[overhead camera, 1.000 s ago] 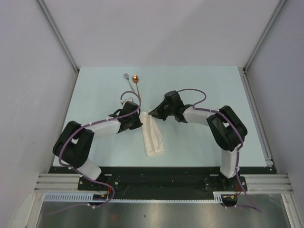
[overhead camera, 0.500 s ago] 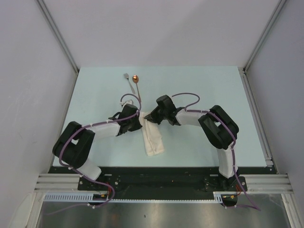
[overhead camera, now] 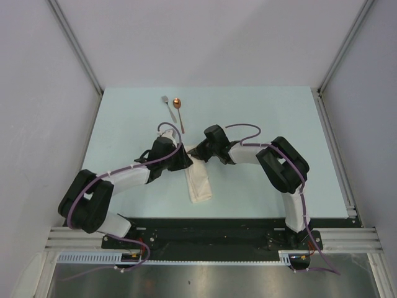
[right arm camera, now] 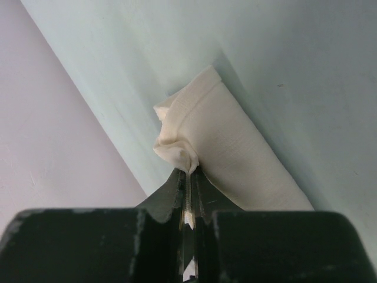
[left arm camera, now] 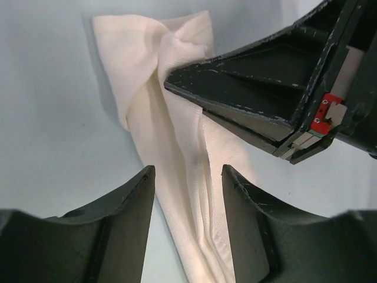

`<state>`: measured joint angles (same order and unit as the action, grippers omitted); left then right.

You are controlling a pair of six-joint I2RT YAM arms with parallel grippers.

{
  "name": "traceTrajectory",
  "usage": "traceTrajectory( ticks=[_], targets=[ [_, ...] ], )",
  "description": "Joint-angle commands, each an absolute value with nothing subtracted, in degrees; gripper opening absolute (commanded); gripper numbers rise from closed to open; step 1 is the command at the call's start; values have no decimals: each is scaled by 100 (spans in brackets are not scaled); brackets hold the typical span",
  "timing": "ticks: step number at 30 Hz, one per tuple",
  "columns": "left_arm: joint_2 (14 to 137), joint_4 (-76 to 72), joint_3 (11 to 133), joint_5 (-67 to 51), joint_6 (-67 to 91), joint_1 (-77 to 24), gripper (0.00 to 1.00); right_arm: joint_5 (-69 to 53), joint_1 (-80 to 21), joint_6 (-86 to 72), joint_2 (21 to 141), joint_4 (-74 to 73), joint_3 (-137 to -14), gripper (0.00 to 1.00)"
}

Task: Fold the napkin into a case and place the utensils inside
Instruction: Fold the 2/3-rectangle-folded napkin at the center of the board.

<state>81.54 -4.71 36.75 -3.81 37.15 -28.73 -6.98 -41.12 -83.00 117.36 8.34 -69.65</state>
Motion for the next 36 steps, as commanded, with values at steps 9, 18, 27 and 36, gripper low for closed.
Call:
traceTrajectory(
  ticks=[9, 18, 27, 36],
  targets=[
    [8833, -651, 4034, -748, 3568, -2795, 21, -694, -4140, -8649, 11716, 1055, -7067, 2],
    [8965, -545, 4025, -914, 3542, -2487, 8, -1526, -3885, -7341, 11251, 1231, -6785, 47],
    [9044, -624, 4008, -1028, 3560, -2487, 8, -2767, -3332, -5152, 10135, 880, -5881, 68],
    [9053, -624, 3990, -1063, 3647, -2479, 8, -4139, -3559, -4526, 10712, 1511, -5695, 35]
  ],
)
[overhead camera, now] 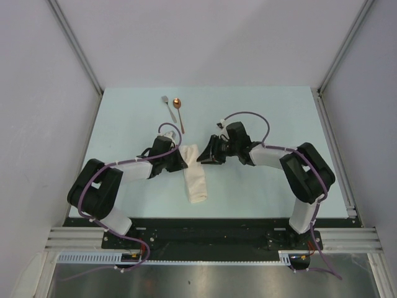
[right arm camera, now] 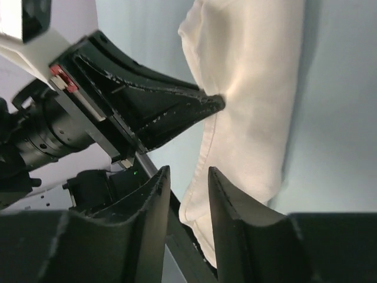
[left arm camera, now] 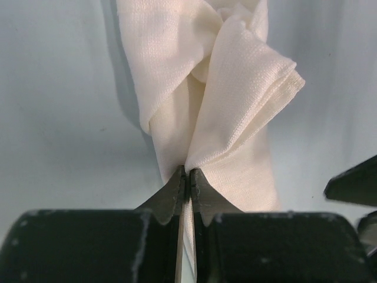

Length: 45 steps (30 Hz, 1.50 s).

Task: Fold the napkin into a case and place the utensils inside
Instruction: Fold the 2/3-rectangle-folded napkin at the center of the board.

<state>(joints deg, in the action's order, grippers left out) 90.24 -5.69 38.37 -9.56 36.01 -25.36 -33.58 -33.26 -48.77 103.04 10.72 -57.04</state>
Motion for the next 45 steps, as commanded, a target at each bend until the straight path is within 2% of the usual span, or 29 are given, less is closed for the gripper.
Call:
traceTrajectory(
  ticks=[1, 2, 5, 12, 16, 20, 24, 31, 35, 39, 40, 43, 45],
  targets=[
    [9053, -624, 3982, -1063, 3682, -2470, 8, -4174, -3655, -4596, 10783, 1729, -5669, 31],
    [9044, -624, 3973, -1046, 3691, -2470, 8, -4227, -3726, -4675, 10845, 1862, -5634, 26],
    [8974, -598, 3911, -897, 3744, -2470, 8, -4262, -3990, -4824, 10925, 2284, -5319, 21],
    [9009, -633, 3823, -800, 3867, -2461, 8, -4464, -4114, -4991, 11294, 3084, -4597, 17],
    [9009, -720, 3753, -940, 3911, -2435, 8, -4342, -4087, -4652, 10847, 2536, -4727, 19],
    [8991, -782, 3779, -1089, 3911, -2408, 8, -4122, -4131, -4377, 10415, 1907, -4974, 26],
    [9017, -782, 3814, -1195, 3972, -2356, 8, -4166, -4210, -4762, 10669, 2467, -4922, 29],
    [9167, -869, 3841, -1362, 3990, -2268, 8, -4324, -4562, -5440, 11416, 3813, -4272, 25],
    [9211, -1037, 3771, -1591, 4069, -2259, 8, -4395, -4351, -5292, 11225, 3615, -4263, 23],
    [9158, -1098, 3744, -1696, 4096, -2241, 8, -4193, -4105, -4766, 10531, 2744, -4543, 29],
    [9150, -1107, 3744, -1714, 4113, -2250, 8, -4027, -4061, -4642, 10460, 2559, -4631, 36],
    [9114, -1169, 3709, -1802, 4175, -2241, 8, -3588, -3868, -4141, 10301, 1690, -5130, 48],
    [9079, -1213, 3665, -1854, 4236, -2241, 8, -3254, -3771, -3895, 10283, 1197, -5430, 53]
  ],
)
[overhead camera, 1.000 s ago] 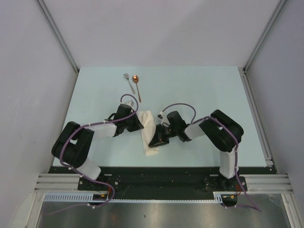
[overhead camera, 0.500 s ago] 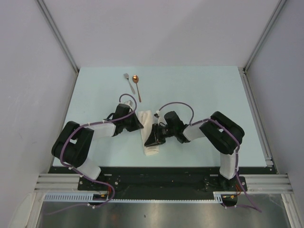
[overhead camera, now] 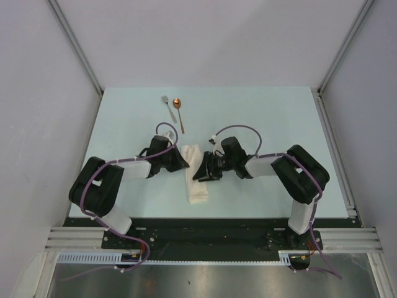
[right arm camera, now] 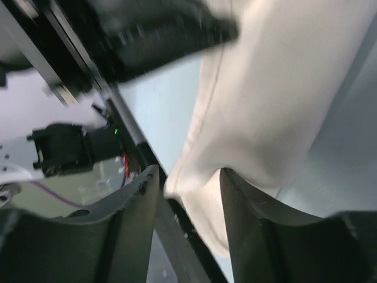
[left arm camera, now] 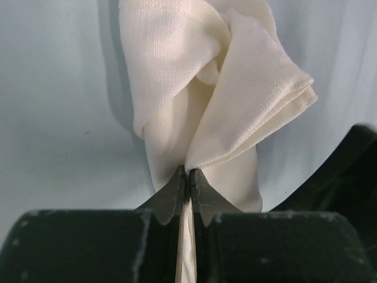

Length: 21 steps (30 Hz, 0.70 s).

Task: Fold the napkin into a case and place the utensils inside
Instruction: Fold the 2/3-rectangle-folded napkin at the center of the board.

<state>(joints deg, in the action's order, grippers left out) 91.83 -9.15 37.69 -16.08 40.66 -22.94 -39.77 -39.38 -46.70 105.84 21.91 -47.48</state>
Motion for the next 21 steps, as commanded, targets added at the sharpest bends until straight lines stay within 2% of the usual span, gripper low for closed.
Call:
traceTrajectory(
  ticks=[1, 11, 17, 21],
  targets=[
    [9070, -1248, 3648, -1863, 4245, -2250, 8, -2939, -3736, -3702, 10362, 1004, -5788, 54],
    [9018, -1336, 3533, -1907, 4351, -2241, 8, -2417, -3586, -3445, 11091, 413, -7214, 55],
    [8947, -1301, 3542, -1872, 4333, -2232, 8, -2452, -3709, -3524, 11329, 457, -7330, 54],
    [8956, -1275, 3560, -1890, 4324, -2232, 8, -2426, -3753, -3568, 11408, 553, -7339, 49]
  ],
)
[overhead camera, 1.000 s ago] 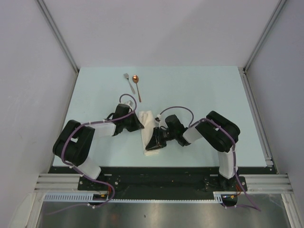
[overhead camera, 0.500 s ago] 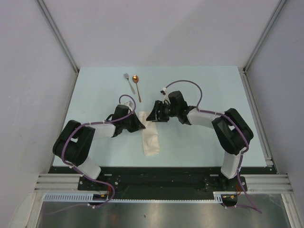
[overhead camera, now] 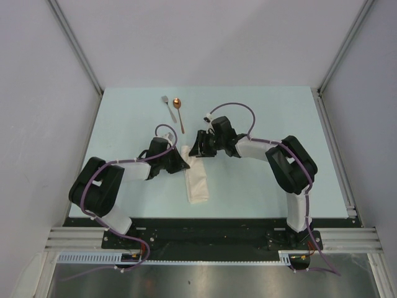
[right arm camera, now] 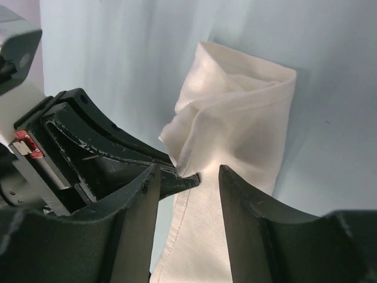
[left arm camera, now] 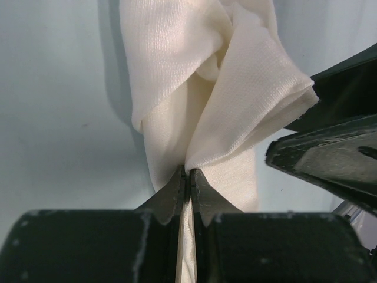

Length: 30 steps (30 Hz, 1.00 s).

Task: Fold the napkin into a case and place the utensils inside
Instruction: Fold the 2/3-rectangle-folded napkin at the center of the board.

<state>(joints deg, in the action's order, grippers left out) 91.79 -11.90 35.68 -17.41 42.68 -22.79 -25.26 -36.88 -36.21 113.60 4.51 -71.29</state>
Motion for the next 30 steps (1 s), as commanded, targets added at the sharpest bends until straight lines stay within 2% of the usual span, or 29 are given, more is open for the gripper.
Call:
traceTrajectory(
  ticks=[1, 13, 16, 19, 20, 21, 23, 26, 28, 30],
  targets=[
    [8956, -1292, 3560, -1890, 4324, -2232, 8, -2434, -3762, -3568, 11434, 589, -7356, 47],
    [9009, -1336, 3542, -1934, 4324, -2232, 8, -2391, -3806, -3639, 11777, 580, -7752, 31],
    [9009, -1345, 3524, -1925, 4298, -2232, 8, -2391, -3814, -3639, 11821, 527, -7857, 23],
    [8965, -1292, 3524, -1872, 4237, -2232, 8, -2399, -3814, -3674, 11821, 536, -7875, 10],
    [8930, -1248, 3524, -1846, 4219, -2232, 10, -2452, -3814, -3700, 11839, 545, -7901, 3],
    [8877, -1213, 3524, -1715, 4175, -2232, 13, -2478, -3806, -3735, 11856, 562, -7901, 0],
    [8518, -995, 3507, -1382, 4114, -2232, 27, -2592, -3779, -3875, 11900, 589, -7901, 0],
    [7948, -417, 3638, -469, 4034, -2232, 38, -2698, -3753, -4025, 11944, 720, -7831, 0],
    [7797, -107, 3779, 302, 4008, -2232, 40, -2707, -3744, -4166, 11892, 826, -7726, 0],
    [7900, 167, 4095, 492, 3825, -2232, 35, -2768, -3692, -4340, 11848, 1018, -7612, 0]
  ],
)
